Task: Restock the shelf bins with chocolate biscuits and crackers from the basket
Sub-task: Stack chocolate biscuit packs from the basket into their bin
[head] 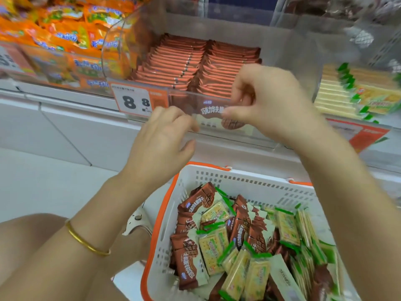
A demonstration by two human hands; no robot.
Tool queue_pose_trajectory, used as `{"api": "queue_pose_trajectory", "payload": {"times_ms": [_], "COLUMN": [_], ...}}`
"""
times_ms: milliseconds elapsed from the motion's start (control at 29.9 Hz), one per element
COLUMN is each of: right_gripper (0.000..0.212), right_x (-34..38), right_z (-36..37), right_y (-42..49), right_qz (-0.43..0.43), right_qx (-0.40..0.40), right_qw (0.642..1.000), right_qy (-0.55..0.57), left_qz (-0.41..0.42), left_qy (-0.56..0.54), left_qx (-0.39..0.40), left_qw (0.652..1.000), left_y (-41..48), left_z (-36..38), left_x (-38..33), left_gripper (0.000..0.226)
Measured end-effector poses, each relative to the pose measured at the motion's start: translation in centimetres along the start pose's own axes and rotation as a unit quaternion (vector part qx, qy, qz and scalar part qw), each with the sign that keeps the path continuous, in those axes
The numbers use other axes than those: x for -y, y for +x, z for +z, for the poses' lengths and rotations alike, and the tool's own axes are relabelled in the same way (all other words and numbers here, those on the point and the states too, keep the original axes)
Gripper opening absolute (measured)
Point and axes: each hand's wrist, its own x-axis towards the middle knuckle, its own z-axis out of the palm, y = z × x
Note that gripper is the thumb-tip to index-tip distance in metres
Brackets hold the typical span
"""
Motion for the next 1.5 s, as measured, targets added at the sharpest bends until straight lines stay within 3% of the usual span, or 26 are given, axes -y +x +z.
{"api": "queue_pose_trajectory", "payload": {"times_ms": [100,201,301,368,535,602,769,836,936,1036,1103,1203,1270,1337,1504], "right_gripper": [0.012,0.017,0.048,0.054,0.03,0.016,0.014,0.009,0.011,0.024,0.025,0.026,0.024,0.022,0.017], "right_x": [-0.9,-3.2,-5.4,-6.3,-8.0,-8.2,-7.0,-5.9,-4.3,-2.9,-2.1,-1.7,-1.8,-1.9,-2.3], "right_z": [8.0,18.9,25.2,26.5,26.9,25.5,16.5,11.8,6.0,2.3,0.5,-1.7,-2.4,-2.1,0.5], "right_y": [-3.6,-5.7,-7.0,-7.3,-7.3,-7.1,-5.9,-5.7,-5.3,-4.5,-3.5,-1.6,-0.1,1.3,3.5], "right_qz": [0.017,0.052,0.068,0.051,-0.004,-0.006,-0.02,-0.023,0.0,-0.016,-0.044,-0.044,-0.029,-0.005,0.046], "right_qx": [0.166,0.313,0.277,0.271,0.283,0.307,0.272,0.23,0.157,0.107,0.035,-0.103,-0.155,-0.141,0.018], "right_qw": [0.986,0.948,0.955,0.95,0.939,0.941,0.962,0.972,0.979,0.988,0.995,0.989,0.982,0.987,0.999], "right_qy": [-0.01,-0.017,-0.084,-0.145,-0.196,-0.142,-0.03,0.034,0.127,0.11,0.085,0.097,0.102,0.079,-0.012], "left_qz": [-0.056,-0.073,-0.062,-0.056,-0.036,-0.029,-0.034,-0.04,-0.035,0.004,0.022,-0.002,-0.019,-0.039,-0.024], "left_qy": [0.028,0.059,0.08,0.085,0.094,0.097,0.068,0.034,-0.042,-0.096,-0.135,-0.157,-0.145,-0.103,-0.008], "left_qx": [0.142,0.239,0.283,0.295,0.323,0.332,0.352,0.334,0.253,0.154,0.06,-0.105,-0.157,-0.156,-0.105], "left_qw": [0.988,0.966,0.954,0.95,0.941,0.938,0.933,0.941,0.966,0.983,0.989,0.982,0.977,0.982,0.994], "left_y": [-1.6,-2.6,-3.2,-3.4,-3.1,-2.8,-1.7,-0.7,1.4,3.1,3.9,4.7,4.9,5.1,4.9], "left_z": [1.1,2.2,3.1,3.5,4.1,4.2,3.9,3.1,1.2,-1.2,-2.6,-3.6,-3.6,-2.9,-1.2], "left_x": [1.2,1.7,1.8,1.8,1.6,1.5,0.7,0.2,-0.7,-1.4,-2.0,-1.9,-1.8,-1.3,-0.6], "left_gripper": [0.023,0.028,0.029,0.029,0.031,0.033,0.045,0.045,0.023,0.02,0.028,0.06,0.07,0.068,0.051]}}
